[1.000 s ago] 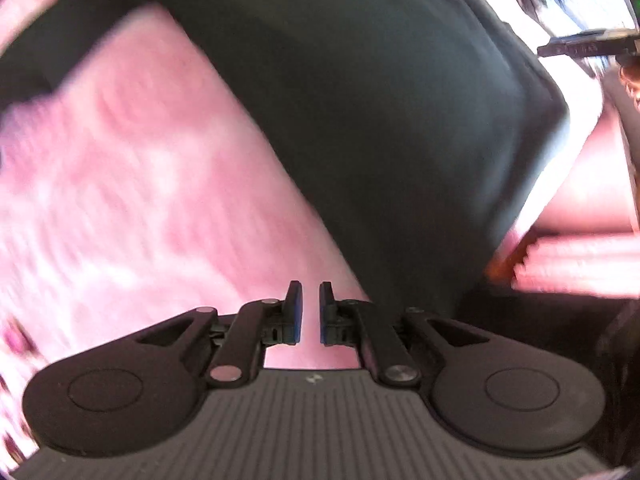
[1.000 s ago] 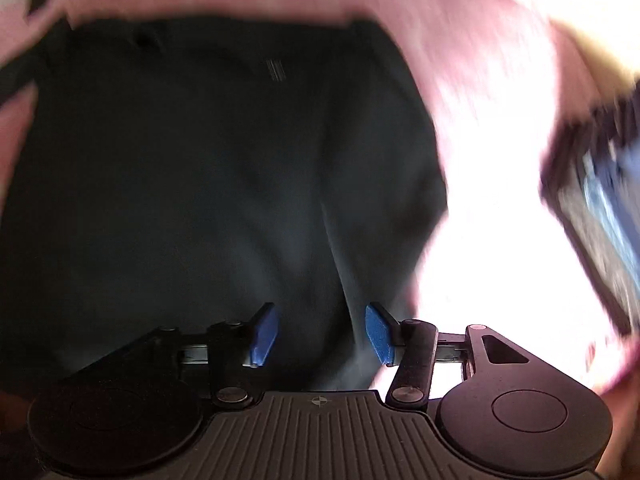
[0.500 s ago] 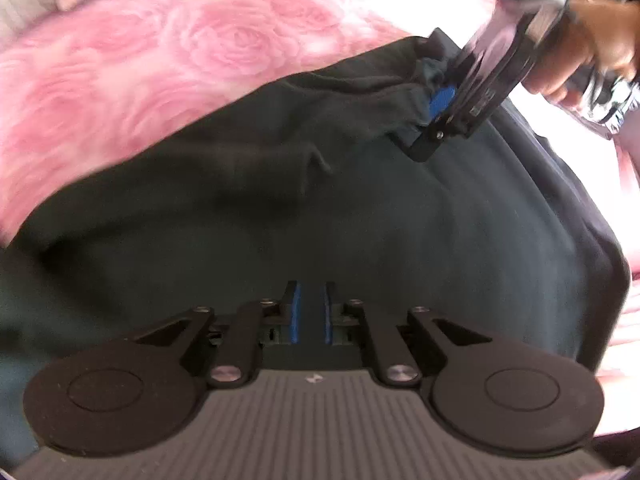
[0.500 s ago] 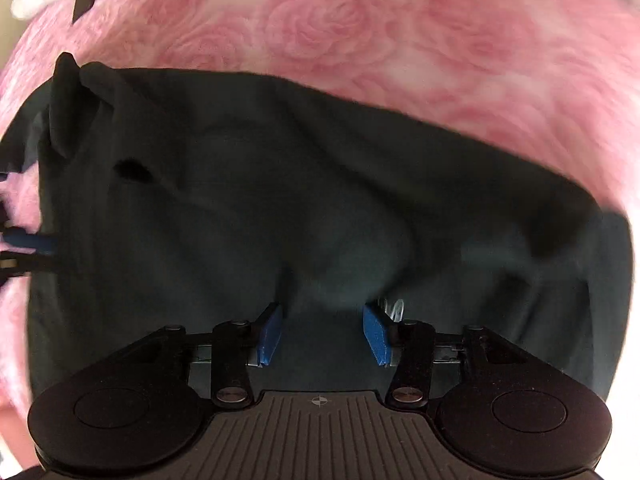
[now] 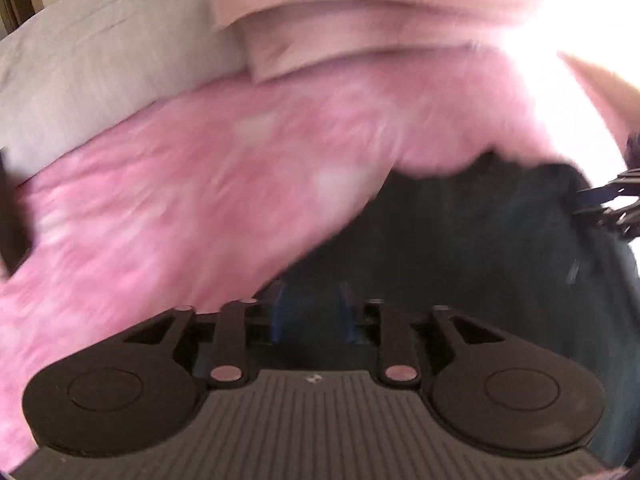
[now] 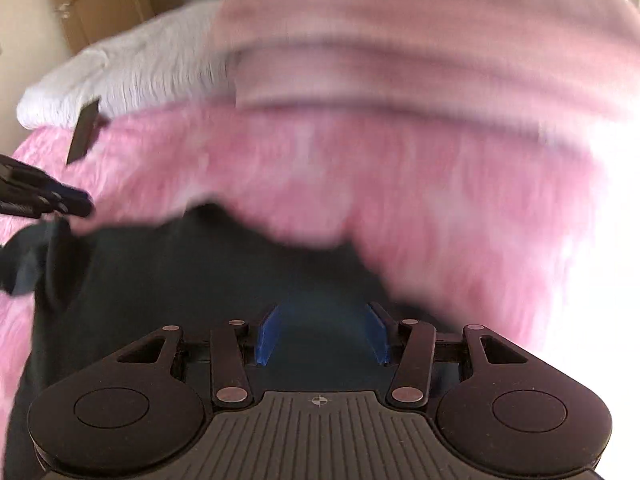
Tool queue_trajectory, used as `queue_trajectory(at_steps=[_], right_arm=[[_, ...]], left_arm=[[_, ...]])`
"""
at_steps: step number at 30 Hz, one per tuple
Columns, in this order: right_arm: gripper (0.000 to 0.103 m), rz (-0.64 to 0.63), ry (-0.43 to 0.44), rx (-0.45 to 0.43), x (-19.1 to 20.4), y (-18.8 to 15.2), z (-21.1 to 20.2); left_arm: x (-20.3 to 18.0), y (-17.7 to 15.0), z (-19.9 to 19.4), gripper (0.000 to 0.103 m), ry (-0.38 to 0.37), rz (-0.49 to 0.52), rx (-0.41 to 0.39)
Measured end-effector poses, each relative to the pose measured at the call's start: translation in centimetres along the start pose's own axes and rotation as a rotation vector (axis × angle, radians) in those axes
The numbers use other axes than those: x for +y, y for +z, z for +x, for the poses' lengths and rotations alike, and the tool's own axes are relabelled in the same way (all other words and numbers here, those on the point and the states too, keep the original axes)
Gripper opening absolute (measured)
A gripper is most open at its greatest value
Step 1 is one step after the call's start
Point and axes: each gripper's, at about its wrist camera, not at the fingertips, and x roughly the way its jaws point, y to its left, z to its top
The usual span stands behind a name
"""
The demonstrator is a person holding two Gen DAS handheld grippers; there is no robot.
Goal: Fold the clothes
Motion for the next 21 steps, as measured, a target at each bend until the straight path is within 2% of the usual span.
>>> queue_trajectory(at_steps=[1, 4, 6, 10, 13, 17, 19, 21], right_arm=[[0.05, 0.035, 0.006, 0.023, 0.6, -1.3, -0.6], [0.05, 0.122, 0.023, 0.082, 2.4, -4.1, -0.8], [0.05, 0.146, 0.044, 0.112, 4.3, -5.7, -1.7], [0.05, 0.18, 0.069, 0.157, 8.9, -8.2, -2.8], [0.05, 0.183, 0.075, 0.168, 12.9, -8.8, -2.7], [0.05, 0.165, 0.068, 0.177, 18.7, -8.8, -1.1], [0.05, 0.16, 0.067, 0.184, 21.7, -8.5, -0.1], [0.05, 0.14, 0.073, 0.187, 24.8, -7.9, 0.7]], left_arm=[[1.0, -1.4, -0.5, 0.036, 0.024, 0.005, 0.025], [4.3, -5.8, -2.1, 0.039, 0.099, 0.013, 0.104], [7.1, -8.8, -3.4, 0.04, 0.15, 0.017, 0.154], [12.6, -13.6, -5.9, 0.051, 0.217, -0.014, 0.225], [16.3, -16.3, -7.2, 0.066, 0.188, -0.106, 0.242], [19.2, -18.6, -7.4, 0.067, 0.064, -0.185, 0.228], [19.9, -19.1, -8.4, 0.067, 0.025, -0.146, 0.173], [22.0, -20.0, -9.6, 0.067, -0.022, -0.195, 0.11]])
